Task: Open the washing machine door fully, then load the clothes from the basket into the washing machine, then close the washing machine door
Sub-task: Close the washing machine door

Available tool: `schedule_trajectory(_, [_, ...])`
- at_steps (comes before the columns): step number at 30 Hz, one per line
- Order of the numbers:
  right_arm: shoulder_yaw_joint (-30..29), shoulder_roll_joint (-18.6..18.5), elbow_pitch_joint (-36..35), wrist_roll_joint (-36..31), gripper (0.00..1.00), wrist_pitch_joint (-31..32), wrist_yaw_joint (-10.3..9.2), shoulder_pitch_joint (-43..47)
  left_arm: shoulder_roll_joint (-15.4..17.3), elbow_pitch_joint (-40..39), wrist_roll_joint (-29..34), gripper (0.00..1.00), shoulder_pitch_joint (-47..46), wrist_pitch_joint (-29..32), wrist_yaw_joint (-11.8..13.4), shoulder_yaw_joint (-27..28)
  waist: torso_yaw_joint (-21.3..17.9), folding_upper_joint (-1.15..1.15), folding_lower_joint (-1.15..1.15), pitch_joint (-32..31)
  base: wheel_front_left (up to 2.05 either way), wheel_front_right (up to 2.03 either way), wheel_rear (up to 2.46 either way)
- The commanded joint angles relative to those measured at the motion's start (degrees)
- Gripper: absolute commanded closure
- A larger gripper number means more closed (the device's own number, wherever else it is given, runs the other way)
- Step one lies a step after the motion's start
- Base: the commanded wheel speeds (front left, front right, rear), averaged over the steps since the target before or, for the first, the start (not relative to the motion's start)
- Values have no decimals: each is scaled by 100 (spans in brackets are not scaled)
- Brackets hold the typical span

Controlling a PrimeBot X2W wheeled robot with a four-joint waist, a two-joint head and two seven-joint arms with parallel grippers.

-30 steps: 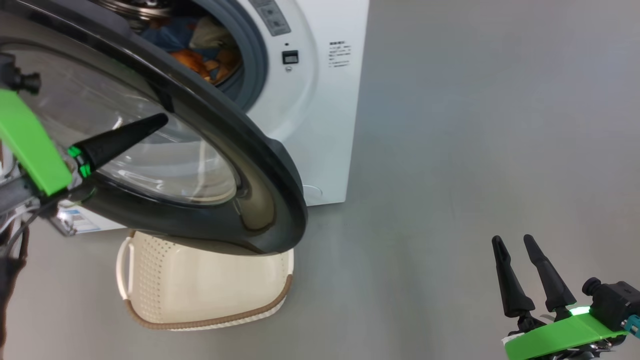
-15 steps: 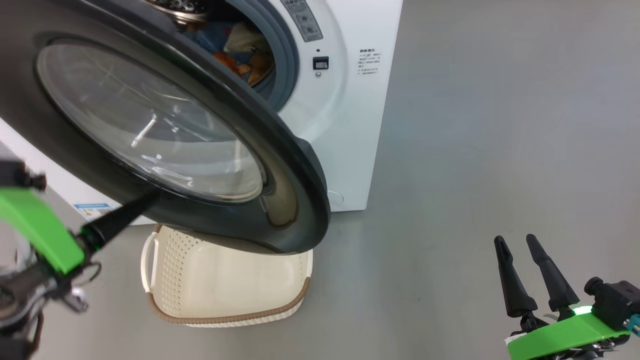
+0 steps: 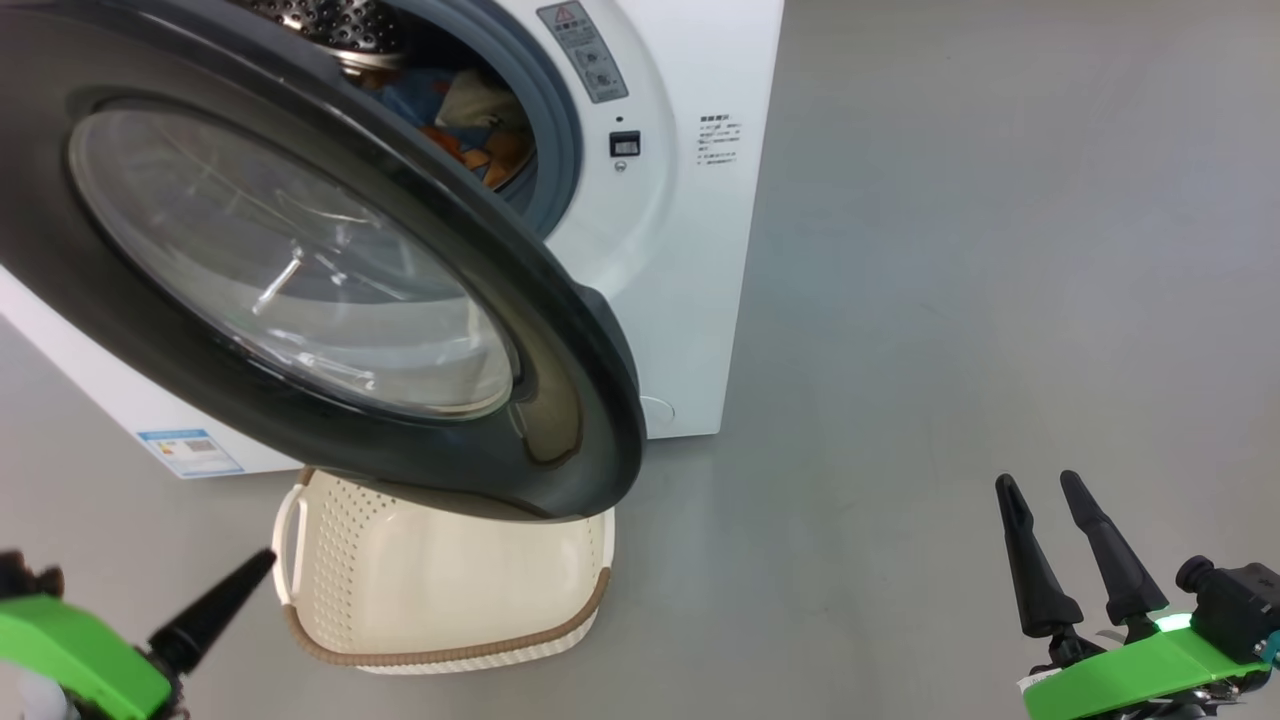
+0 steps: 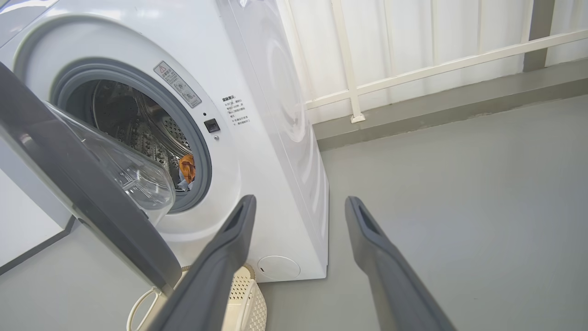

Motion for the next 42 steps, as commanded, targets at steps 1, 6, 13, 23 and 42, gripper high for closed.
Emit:
schedule_trajectory(1, [99, -102, -145, 18, 0, -27, 9, 5, 192, -78, -30, 0, -122, -94, -16, 252, -21, 0, 0, -8, 0, 0, 0])
schedule_trajectory(6, [128, -138, -137, 18, 0, -27, 9, 52, 66, -72, -9, 0, 211, -642, -16, 161, -120, 0, 0, -41, 0, 0, 0])
schedule_trajectory(13, [73, -196, -84, 28, 0, -27, 9, 132, 21, -111, 371, 0, 529, -1724, -16, -131, -302, 0, 0, -76, 0, 0, 0])
schedule_trajectory(23, [-83, -260, 54, 53, 0, -27, 9, 106, 129, 363, 1421, 0, 474, -3662, -16, -1178, -536, 0, 0, -89, 0, 0, 0])
schedule_trajectory(42, [-194, -273, 22, 32, 0, -27, 9, -11, -1265, -86, 4924, 0, 631, -3836, -17, 1117, -507, 0, 0, 26, 0, 0, 0])
